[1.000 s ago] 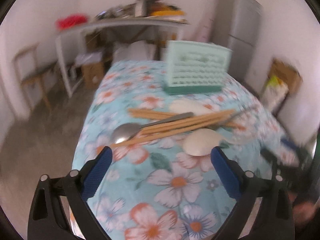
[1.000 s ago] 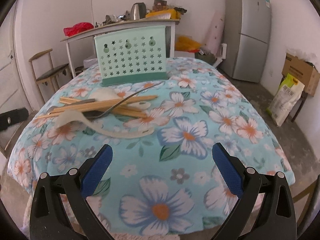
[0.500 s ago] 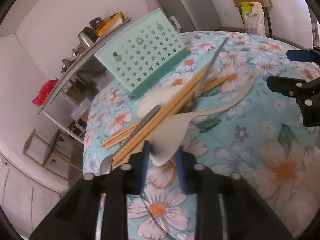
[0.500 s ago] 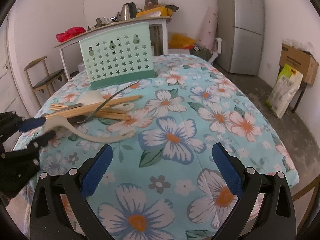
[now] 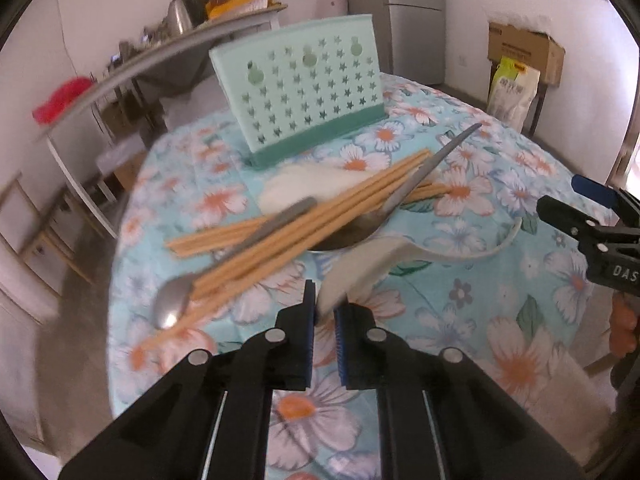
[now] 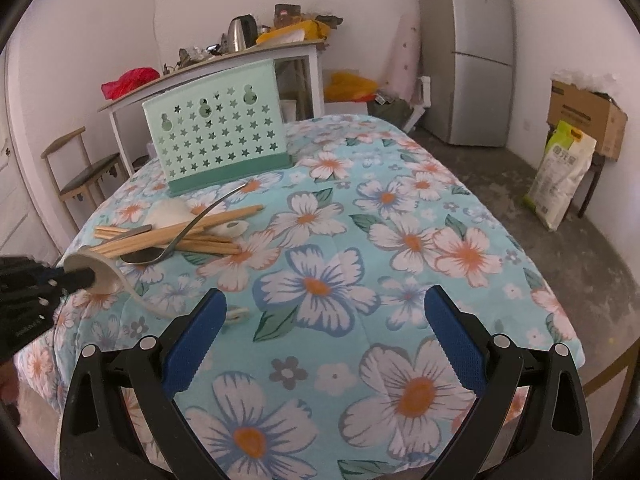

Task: Organize utensils
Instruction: 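Lift the white ladle off the tablecloth with the left gripper, then carry the ladle toward the green holder with left while right grasps a metal spoon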

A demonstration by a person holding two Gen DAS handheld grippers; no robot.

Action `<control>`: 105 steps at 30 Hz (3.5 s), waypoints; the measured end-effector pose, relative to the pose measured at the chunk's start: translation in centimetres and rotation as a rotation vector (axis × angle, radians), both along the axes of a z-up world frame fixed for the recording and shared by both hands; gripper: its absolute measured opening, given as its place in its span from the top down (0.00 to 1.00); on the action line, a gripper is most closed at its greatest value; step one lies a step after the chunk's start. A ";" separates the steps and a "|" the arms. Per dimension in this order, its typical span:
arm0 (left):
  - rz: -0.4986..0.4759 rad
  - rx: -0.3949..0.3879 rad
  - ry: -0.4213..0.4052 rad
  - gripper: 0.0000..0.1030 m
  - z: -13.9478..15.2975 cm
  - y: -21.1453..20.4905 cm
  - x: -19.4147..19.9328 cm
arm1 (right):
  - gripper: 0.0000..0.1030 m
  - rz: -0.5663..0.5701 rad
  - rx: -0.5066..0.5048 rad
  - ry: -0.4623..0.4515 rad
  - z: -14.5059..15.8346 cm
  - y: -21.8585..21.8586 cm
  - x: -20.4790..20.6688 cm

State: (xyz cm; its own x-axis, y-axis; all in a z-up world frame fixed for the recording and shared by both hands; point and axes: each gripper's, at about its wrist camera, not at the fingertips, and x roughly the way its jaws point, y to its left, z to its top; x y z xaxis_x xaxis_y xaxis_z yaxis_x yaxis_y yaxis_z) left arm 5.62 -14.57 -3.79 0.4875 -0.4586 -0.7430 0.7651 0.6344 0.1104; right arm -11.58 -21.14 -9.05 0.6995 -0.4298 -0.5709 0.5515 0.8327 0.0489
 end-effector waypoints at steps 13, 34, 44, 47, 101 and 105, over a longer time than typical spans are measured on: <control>0.039 -0.152 0.077 0.92 -0.4 0.8 0.8 | 0.08 0.006 -0.023 -0.025 0.5 0.6 -0.4; 0.175 -0.388 0.068 0.98 6.2 8.9 0.1 | 0.13 -0.007 -0.083 -0.133 3.7 2.4 -2.7; 0.306 -0.489 -0.016 0.98 9.7 14.2 0.7 | 0.26 0.103 -0.143 -0.117 3.8 4.8 -1.1; 0.344 -0.511 -0.040 0.98 10.3 15.3 1.0 | 0.33 0.203 -0.213 -0.068 3.6 6.3 1.2; 0.447 -0.521 0.009 0.98 6.7 15.7 5.2 | 1.00 0.898 0.483 0.242 5.4 2.8 13.0; 0.444 -0.545 -0.034 0.98 8.8 15.4 5.5 | 1.00 0.847 0.480 0.114 7.7 1.6 12.5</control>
